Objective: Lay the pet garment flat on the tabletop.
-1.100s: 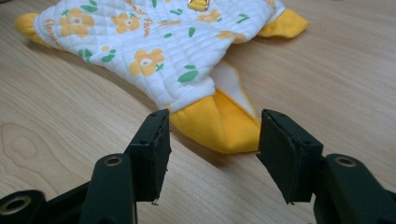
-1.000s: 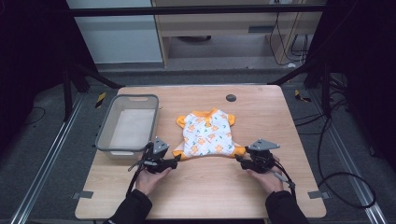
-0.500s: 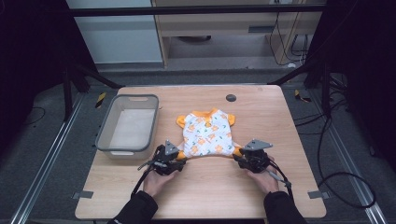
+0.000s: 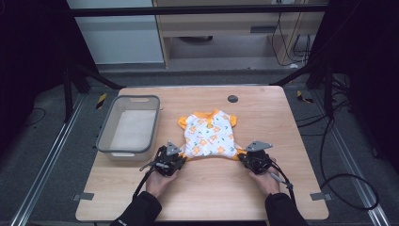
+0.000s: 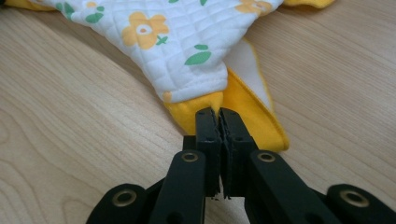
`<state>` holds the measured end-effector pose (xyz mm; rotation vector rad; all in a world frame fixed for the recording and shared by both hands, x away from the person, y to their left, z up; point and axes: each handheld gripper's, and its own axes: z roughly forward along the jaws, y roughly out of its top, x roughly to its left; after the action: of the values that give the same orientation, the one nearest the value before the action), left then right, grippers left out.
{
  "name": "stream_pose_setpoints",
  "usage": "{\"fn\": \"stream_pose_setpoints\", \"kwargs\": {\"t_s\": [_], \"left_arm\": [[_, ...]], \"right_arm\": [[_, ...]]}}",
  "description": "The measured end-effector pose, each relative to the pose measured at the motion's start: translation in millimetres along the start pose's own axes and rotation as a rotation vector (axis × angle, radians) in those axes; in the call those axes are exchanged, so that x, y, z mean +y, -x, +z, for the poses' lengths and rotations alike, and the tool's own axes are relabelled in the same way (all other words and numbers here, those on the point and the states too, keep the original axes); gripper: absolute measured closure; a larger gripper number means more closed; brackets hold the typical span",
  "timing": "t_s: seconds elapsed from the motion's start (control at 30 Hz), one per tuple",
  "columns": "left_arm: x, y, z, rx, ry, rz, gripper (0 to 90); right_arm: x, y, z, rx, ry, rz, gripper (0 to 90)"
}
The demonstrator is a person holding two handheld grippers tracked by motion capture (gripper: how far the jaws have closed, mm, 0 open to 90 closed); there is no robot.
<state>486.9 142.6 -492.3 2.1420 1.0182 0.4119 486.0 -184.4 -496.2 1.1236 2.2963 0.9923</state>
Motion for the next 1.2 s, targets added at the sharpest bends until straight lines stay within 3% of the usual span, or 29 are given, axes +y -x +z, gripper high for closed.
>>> {"fn": "stream_pose_setpoints", "kwargs": {"t_s": [0.2, 0.37, 0.43, 0.57, 0.7, 0.8, 0.83, 0.87, 0.93, 0.97, 1.0, 1.03, 1.2], "left_arm": [[4.1, 2.7, -19.1, -0.05, 0.05, -0.008, 86.2], [4.8, 8.3, -51.3, -0.104, 0.098, 0.0, 86.2], [3.4, 12.7, -67.0, -0.121, 0.119, 0.008, 86.2], [-3.0, 22.7, -87.0, -0.143, 0.117, 0.036, 86.1], [-2.1, 22.6, -92.6, -0.142, 0.119, 0.03, 85.8], [6.5, 14.3, -85.3, -0.133, 0.109, -0.014, 85.5], [10.7, 6.7, -73.8, -0.129, 0.09, -0.056, 85.2], [10.7, 6.7, -73.8, -0.129, 0.09, -0.056, 84.9], [13.5, -1.3, -58.8, -0.105, 0.056, -0.098, 84.5], [14.1, -6.1, -49.3, -0.087, 0.05, -0.116, 83.9], [14.6, -8.9, -43.7, -0.079, 0.041, -0.123, 83.9], [14.8, -14.6, -29.7, -0.073, 0.024, -0.154, 82.9], [14.5, -18.2, -9.8, -0.041, 0.001, -0.129, 79.7]], "right_arm": [[3.5, -1.3, -17.9, 0.047, 0.047, 0.012, 87.8], [-1.3, -7.7, -53.6, 0.11, 0.113, 0.015, 87.9], [-2.6, -8.9, -60.1, 0.123, 0.124, 0.022, 87.9], [-7.8, -17.7, -83.9, 0.165, 0.159, 0.04, 87.9], [-4.4, -26.0, -95.2, 0.184, 0.167, 0.03, 87.8], [3.9, -23.1, -89.6, 0.171, 0.164, 0.054, 87.8], [9.0, -19.7, -79.9, 0.156, 0.147, 0.082, 87.8], [9.0, -19.7, -79.9, 0.156, 0.147, 0.082, 87.8], [13.1, -13.7, -63.6, 0.123, 0.118, 0.114, 87.7], [16.0, -5.8, -41.9, 0.083, 0.075, 0.157, 87.6], [16.0, -5.8, -41.9, 0.083, 0.075, 0.157, 87.6], [15.9, -0.7, -25.5, 0.053, 0.05, 0.165, 87.4], [14.7, 4.3, -3.2, 0.007, 0.022, 0.16, 86.9]]}}
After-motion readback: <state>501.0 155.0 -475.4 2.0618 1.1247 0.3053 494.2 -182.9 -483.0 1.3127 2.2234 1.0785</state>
